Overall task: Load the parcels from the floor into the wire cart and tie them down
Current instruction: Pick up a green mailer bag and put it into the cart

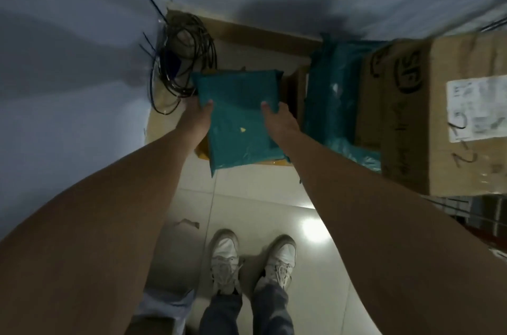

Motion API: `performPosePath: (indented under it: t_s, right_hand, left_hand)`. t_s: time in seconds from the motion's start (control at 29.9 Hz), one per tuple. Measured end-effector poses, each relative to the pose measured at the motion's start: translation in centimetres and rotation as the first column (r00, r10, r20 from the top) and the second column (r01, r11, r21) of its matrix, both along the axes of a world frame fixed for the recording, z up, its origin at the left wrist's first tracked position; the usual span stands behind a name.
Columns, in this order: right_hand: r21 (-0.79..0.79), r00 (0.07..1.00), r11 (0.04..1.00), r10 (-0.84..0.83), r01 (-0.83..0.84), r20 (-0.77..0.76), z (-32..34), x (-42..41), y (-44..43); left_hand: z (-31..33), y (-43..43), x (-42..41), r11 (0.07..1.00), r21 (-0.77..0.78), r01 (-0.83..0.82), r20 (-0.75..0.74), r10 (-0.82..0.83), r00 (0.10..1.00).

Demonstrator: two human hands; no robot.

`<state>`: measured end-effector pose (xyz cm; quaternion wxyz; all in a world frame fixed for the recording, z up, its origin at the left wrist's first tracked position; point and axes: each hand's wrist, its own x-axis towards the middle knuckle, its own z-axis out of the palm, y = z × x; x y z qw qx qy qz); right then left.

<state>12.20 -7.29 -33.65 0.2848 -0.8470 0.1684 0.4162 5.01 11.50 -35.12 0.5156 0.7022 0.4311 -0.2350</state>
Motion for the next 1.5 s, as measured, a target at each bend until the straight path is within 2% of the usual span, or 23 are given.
performPosePath:
  t_s: [0.13,0.23,0.33,0.43,0.57,0.67,0.77,0.87,0.93,1.04,1.07,1.14,1.2,1.27,1.3,1.5]
  right_hand:
    - [-0.048,0.994,0.994,-0.1,0.098,-0.042,-7.8,-1.4,-0.6]
    - [-0.055,0.985,0.984,-0.171,0.169,-0.036,-11.9,-2.4,-0.8]
    - [-0.025,0.977,0.976,-0.214,0.214,-0.001,-13.9,-3.5,-1.4]
    - [0.012,0.976,0.976,-0.216,0.215,0.023,-14.2,-4.3,-1.7]
    - [-0.02,0.983,0.985,-0.17,0.172,0.068,-13.9,-4.8,-2.4]
    - [-0.038,0.983,0.983,-0.183,0.182,-0.013,-13.1,-6.6,-2.8]
    - [0.034,0.973,0.973,-0.226,0.228,-0.05,-10.6,-6.2,-2.0]
    - [0.073,0.969,0.966,-0.244,0.247,-0.045,-11.5,-4.7,-1.2]
    - [0.086,0.964,0.96,-0.264,0.266,-0.036,-12.9,-4.6,-0.9]
    - [0.124,0.953,0.945,-0.302,0.302,-0.025,-14.5,-4.7,-0.5]
    - [0.131,0.95,0.941,-0.313,0.312,-0.016,-15.0,-4.7,-0.5]
    - [0.14,0.947,0.938,-0.321,0.317,0.007,-15.5,-4.5,-0.4]
    - [0.193,0.944,0.927,-0.33,0.322,0.014,-16.0,-4.2,-0.8]
    - [0.263,0.94,0.906,-0.342,0.332,-0.007,-16.3,-4.0,-1.4]
    - [0.288,0.937,0.895,-0.349,0.341,-0.024,-16.5,-4.0,-1.7]
    - [0.433,0.922,0.822,-0.382,0.37,-0.063,-17.0,-4.7,-2.0]
  left_hand:
    - [-7.8,-0.7,-2.1,0.978,-0.072,-0.194,-0.117,0.184,0.976]
    - [-12.5,-1.7,-3.3,0.944,-0.172,-0.283,-0.094,0.27,0.958]
    - [-14.5,-3.0,-4.8,0.905,-0.271,-0.329,-0.057,0.326,0.944]
    - [-17.4,-3.2,-6.1,0.902,-0.218,-0.371,-0.025,0.375,0.927]
    - [-15.0,-4.2,-5.7,0.923,-0.196,-0.33,0.065,0.348,0.935]
    - [-13.3,-4.4,-7.0,0.919,-0.223,-0.325,0.007,0.335,0.942]
    - [-10.3,-2.9,-6.1,0.919,-0.252,-0.304,0.004,0.315,0.949]
    - [-10.5,-1.9,-4.6,0.936,-0.216,-0.279,0.05,0.296,0.954]
    - [-11.8,-1.9,-4.3,0.952,-0.13,-0.277,0.024,0.283,0.959]
    - [-14.1,-1.6,-4.1,0.985,0.067,-0.159,-0.121,0.166,0.979]
    - [-15.0,-1.5,-4.2,0.986,0.076,-0.149,-0.143,0.158,0.977]
    - [-16.5,-1.2,-4.5,0.976,0.01,-0.219,-0.096,0.219,0.971]
    - [-17.4,-0.8,-4.8,0.932,-0.166,-0.321,-0.019,0.323,0.946]
    - [-18.2,-0.3,-5.1,0.879,-0.359,-0.314,0.028,0.347,0.938]
    - [-18.5,-0.2,-5.2,0.866,-0.403,-0.298,0.039,0.341,0.939]
    - [-18.4,-0.6,-5.6,0.84,-0.486,-0.239,0.134,0.342,0.93]
